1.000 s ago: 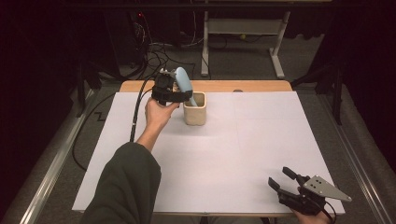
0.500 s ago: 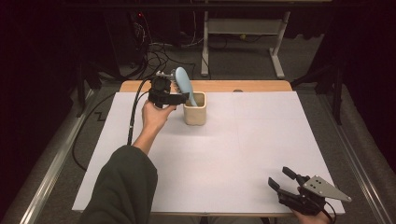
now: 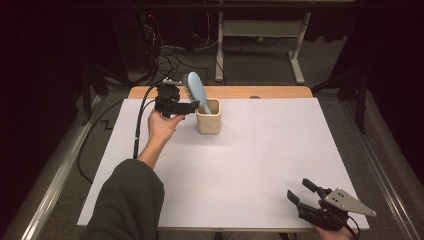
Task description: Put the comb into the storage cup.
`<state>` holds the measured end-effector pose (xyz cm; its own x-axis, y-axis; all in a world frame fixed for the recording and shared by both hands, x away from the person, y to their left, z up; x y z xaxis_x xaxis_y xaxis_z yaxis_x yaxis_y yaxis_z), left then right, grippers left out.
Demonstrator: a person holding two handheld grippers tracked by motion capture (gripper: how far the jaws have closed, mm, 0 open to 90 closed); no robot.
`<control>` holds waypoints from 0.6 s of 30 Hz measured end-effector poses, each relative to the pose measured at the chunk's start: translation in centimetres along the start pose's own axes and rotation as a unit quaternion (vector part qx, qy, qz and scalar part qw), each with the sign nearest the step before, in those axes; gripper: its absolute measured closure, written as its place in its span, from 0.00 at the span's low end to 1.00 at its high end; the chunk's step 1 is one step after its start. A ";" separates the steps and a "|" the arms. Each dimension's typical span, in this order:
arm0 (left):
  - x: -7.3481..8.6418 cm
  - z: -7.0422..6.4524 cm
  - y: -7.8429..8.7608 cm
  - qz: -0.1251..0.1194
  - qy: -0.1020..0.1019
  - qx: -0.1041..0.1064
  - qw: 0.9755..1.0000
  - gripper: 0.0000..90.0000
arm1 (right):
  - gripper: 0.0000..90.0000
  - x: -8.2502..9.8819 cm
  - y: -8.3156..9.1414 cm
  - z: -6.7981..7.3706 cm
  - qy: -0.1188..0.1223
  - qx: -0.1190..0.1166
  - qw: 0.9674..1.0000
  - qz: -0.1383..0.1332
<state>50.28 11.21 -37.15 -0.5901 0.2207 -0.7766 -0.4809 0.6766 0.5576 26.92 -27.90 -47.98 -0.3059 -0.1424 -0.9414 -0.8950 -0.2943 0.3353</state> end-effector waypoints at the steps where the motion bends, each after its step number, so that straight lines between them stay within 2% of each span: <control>1: 0.0 0.0 0.1 0.000 -0.001 0.000 1.000 0.23 | 0.36 0.0 0.0 0.0 0.000 0.000 1.000 0.000; 18: 0.5 -0.2 0.9 -0.001 -0.009 0.002 1.000 0.24 | 0.36 0.0 0.0 0.1 0.001 -0.001 1.000 0.000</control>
<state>49.46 11.76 -36.96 -0.5777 0.2324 -0.7825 -0.4791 0.6795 0.5556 26.91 -27.85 -47.96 -0.3047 -0.1448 -0.9414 -0.8947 -0.2954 0.3350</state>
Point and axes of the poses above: each handheld gripper's, and its own axes: y roughly backward along the jaws, x roughly out of its underside, z roughly to its left, the point moved 5 cm from there along -y, roughly forward along the jaws, and after that the axes turned 15 degrees about x, right-handed, at the moved point
